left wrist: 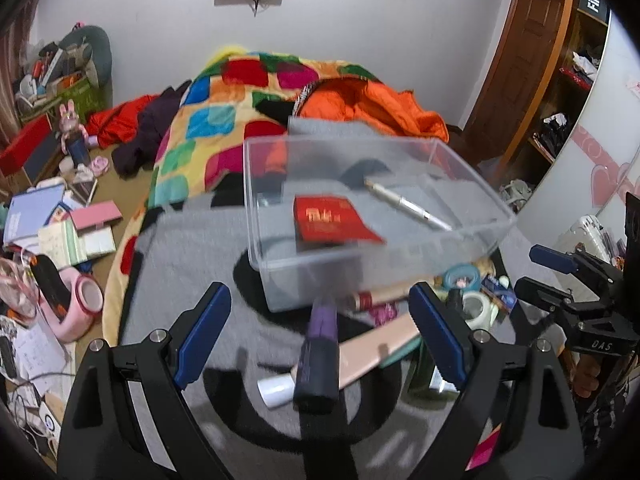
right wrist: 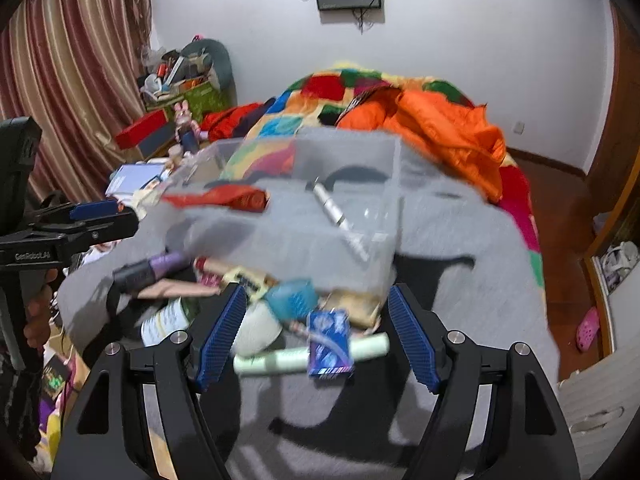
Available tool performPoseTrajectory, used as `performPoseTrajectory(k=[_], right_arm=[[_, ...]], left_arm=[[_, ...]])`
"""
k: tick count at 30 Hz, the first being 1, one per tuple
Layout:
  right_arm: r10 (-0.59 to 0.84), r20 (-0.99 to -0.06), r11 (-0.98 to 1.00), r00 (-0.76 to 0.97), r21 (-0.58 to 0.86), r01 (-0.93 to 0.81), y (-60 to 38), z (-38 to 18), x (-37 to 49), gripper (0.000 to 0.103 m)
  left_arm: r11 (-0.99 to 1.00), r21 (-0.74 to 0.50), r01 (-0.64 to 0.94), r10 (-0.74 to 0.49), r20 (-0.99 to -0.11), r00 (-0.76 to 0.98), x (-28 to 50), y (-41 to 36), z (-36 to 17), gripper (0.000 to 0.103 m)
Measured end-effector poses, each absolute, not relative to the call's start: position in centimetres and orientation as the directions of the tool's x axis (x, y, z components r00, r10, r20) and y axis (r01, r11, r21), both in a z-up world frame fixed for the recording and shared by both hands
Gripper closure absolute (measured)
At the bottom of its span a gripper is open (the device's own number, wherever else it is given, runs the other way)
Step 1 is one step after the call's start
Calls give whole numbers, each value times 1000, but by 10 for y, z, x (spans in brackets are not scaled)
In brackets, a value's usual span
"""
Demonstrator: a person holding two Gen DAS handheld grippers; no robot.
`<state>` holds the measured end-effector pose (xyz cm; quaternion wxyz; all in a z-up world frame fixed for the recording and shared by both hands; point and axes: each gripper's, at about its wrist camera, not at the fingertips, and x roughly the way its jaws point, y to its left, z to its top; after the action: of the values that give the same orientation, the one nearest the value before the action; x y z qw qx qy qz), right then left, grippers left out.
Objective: Organize objects
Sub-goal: 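Grasp the purple tube with the left tool while the right tool grasps the white tape roll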
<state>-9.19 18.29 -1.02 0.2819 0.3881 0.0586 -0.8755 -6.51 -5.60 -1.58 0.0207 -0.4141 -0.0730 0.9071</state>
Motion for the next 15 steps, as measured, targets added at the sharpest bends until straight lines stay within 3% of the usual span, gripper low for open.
performPoseTrajectory(k=[8,13,15], right_arm=[[-436,-741,-808,-511,73,584,165,-32,-78,33],[-440,-732,-790,-520,42,611,153,-36,-71,35],[-440,-738,-783,-512,36,621,149,-38,-70,42]], left_arm=[[-982,-181,47,116,-786,-608,-58,-60,-48,13],[-977,-209,54,138,-798,-587,-58,-63,-61,25],[-974,-219,55,147,-799,-582,-59,-63,-64,30]])
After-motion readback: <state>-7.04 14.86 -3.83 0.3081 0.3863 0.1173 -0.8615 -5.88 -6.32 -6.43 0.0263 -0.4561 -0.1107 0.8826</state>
